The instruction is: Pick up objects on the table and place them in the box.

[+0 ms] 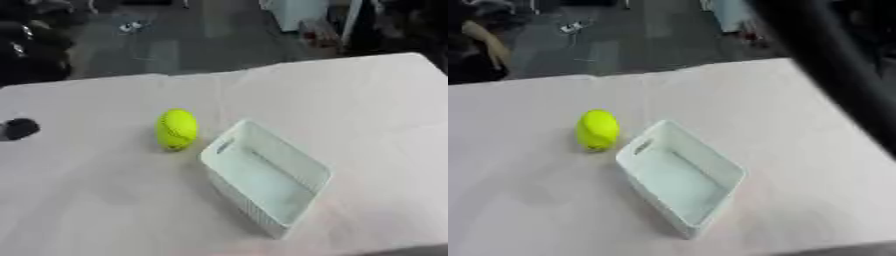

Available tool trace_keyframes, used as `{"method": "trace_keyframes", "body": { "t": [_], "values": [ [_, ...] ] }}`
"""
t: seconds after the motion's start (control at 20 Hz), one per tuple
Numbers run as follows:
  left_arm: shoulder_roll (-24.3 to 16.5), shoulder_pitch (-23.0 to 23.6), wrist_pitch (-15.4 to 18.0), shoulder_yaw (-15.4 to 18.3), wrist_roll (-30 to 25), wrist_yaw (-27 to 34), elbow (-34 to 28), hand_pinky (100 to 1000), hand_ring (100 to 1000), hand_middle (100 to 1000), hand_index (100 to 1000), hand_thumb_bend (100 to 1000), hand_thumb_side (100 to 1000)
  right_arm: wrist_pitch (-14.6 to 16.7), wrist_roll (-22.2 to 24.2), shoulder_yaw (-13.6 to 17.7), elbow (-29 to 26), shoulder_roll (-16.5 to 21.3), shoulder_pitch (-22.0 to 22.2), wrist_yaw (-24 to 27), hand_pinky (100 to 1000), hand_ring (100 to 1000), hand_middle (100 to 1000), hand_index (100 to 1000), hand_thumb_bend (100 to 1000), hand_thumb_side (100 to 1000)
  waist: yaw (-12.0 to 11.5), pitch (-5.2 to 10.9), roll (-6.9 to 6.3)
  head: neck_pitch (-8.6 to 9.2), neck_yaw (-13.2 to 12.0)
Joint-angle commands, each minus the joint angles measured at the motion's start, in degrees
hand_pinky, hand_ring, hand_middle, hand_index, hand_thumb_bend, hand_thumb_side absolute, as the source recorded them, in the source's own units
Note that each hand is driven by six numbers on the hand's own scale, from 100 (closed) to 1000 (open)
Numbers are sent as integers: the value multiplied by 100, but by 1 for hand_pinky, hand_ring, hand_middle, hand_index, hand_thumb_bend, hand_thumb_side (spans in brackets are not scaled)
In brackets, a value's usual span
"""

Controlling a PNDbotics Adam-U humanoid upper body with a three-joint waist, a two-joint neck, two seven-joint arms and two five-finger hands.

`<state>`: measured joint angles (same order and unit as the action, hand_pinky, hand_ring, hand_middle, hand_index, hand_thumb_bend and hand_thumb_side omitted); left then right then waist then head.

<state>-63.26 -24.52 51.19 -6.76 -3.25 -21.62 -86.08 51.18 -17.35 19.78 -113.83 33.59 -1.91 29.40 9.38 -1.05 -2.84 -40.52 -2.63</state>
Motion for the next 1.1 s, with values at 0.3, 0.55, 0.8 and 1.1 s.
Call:
{"method": "trace_keyframes", "body": {
  "t": [0.3,0.55,0.8,1.1],
  "values": [
    [23,-703,78,-384,-552,-355,660,852,844,848,861,354,827,78,-209,-102,-76,309,-417,276,100,284,402,561,124,888,308,-27,-105,130,-311],
    [194,-881,78,-495,-669,-449,832,860,848,848,860,358,827,78,-117,-161,-76,354,-655,624,100,284,404,566,108,894,498,-87,-170,229,-396],
    [340,-996,78,-594,-760,-677,957,890,871,858,858,371,821,78,40,-209,-76,376,-895,1012,100,284,405,570,126,878,670,-162,-228,383,-529],
    [428,-1065,78,-642,-668,-970,1064,1000,954,905,868,385,819,78,216,-253,-76,368,-1104,1353,100,284,408,578,122,879,793,-257,-304,536,-652]
  ]
}}
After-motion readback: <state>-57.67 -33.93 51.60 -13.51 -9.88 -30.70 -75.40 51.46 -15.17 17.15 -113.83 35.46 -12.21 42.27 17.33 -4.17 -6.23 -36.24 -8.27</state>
